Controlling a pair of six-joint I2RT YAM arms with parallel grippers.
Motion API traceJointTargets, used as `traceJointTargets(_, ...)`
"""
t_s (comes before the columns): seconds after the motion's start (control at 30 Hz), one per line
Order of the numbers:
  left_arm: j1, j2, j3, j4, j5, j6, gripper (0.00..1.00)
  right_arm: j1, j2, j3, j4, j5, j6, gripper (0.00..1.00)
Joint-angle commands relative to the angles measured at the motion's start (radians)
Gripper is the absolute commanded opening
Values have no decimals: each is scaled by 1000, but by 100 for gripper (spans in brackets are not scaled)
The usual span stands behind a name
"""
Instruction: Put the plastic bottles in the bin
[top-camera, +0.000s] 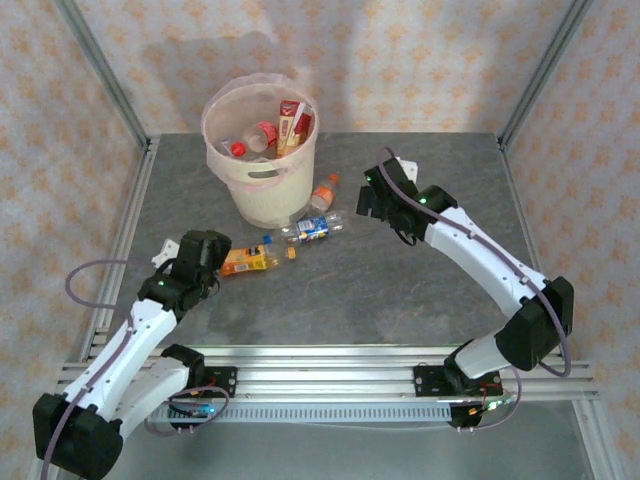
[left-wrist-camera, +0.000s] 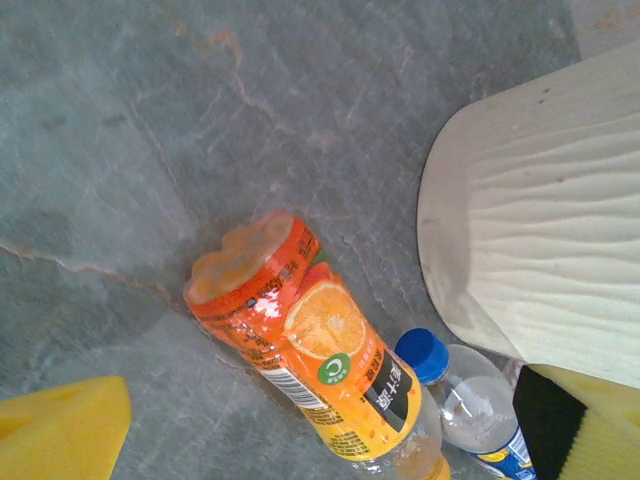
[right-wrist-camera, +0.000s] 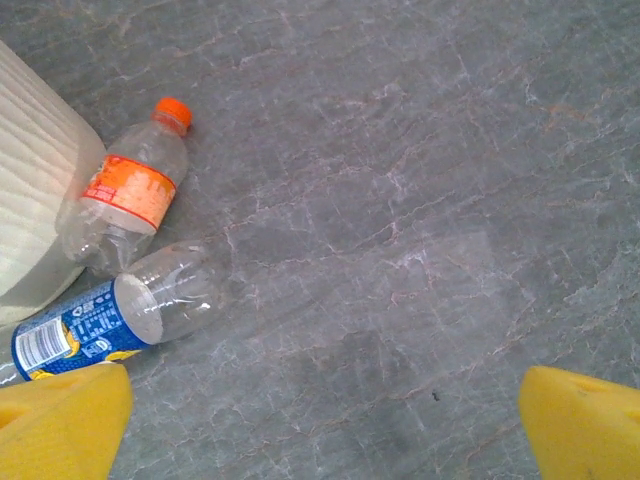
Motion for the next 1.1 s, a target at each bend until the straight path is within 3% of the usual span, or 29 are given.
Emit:
traceJointTargets(0.0, 8, 42, -24, 91, 34, -129, 100, -13, 25, -10, -25, -34, 22, 99)
traceJointTargets(0.23, -18, 153, -23, 180, 53, -230, 100, -20, 48, -9, -39, -42, 20, 99)
traceJointTargets(0.4, -43, 263, 14, 156, 56, -324, 99, -26, 60, -14, -41, -58, 10, 99)
traceJointTargets(0.67, -76, 441, 108, 180, 36, -338, 99, -31, 71, -11, -54, -69, 1, 99)
traceJointTargets(1.07, -78, 575, 125, 205, 11, -382, 95, -33, 83, -19, -44, -98, 4, 99)
